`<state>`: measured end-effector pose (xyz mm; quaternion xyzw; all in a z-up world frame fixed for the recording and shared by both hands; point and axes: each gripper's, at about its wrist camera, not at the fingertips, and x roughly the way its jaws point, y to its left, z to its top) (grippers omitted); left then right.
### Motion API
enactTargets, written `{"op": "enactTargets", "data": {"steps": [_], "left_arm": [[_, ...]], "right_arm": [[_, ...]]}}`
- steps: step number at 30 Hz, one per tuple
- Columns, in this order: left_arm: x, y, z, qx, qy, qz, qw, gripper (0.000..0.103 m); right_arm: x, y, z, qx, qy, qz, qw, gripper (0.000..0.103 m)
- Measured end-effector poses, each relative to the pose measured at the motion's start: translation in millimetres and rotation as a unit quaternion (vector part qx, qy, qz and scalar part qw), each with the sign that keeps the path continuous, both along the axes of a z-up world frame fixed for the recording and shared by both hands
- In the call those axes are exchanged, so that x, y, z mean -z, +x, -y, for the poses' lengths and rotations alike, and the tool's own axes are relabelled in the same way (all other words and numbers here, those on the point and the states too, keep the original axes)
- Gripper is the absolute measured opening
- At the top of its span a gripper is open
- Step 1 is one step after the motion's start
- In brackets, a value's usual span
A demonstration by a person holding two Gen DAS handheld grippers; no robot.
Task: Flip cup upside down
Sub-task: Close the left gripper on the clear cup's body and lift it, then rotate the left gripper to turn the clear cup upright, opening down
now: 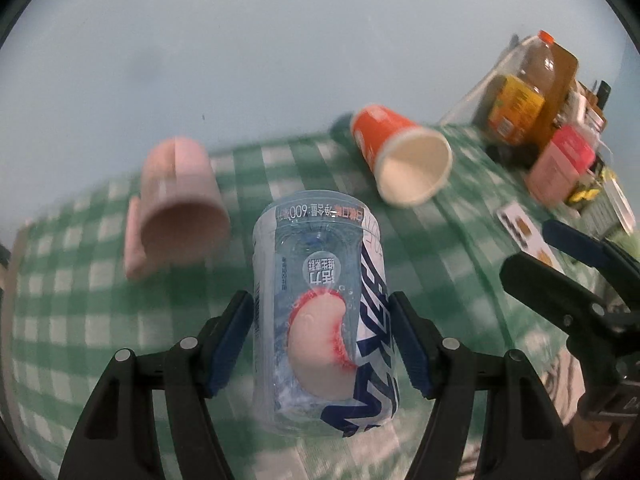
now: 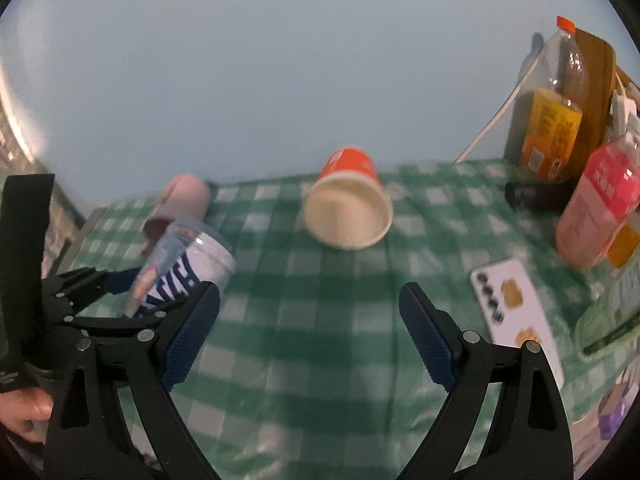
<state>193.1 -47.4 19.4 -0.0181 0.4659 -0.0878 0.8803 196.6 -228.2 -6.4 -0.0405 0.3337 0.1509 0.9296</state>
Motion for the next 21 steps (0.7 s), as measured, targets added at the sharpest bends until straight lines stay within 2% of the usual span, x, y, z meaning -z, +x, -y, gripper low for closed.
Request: {"op": "enactTargets", "data": {"steps": [3, 7, 15, 18, 21], "left_arm": [[8, -12, 0, 0.005, -0.018, -0.008, 0.9998, 0.071], [16, -18, 4, 0.008, -0.017, -0.012, 0.9997, 0.071], [22, -18, 7, 0.007, 0.004, -0.021, 0.9998, 0.073], [18, -19, 10, 0.009, 0.014, -0.014, 0.9998, 0.080], [10, -23, 8, 0.011, 0.016, -0.005, 0.9998, 0.081]], "right_arm": [[8, -8, -2, -0.009, -0.002, -0.002, 1.000, 0.090], [14, -14, -3, -0.017, -0.006, -0.003, 1.000, 0.090], [20, -10, -4, -0.014, -0.007, -0.007, 1.000, 0.090], [21, -9, -3, -0.012, -0.007, -0.008, 1.000, 0.090], [19, -10, -3, -0.011, -0.001, -0.007, 1.000, 0.090]]}}
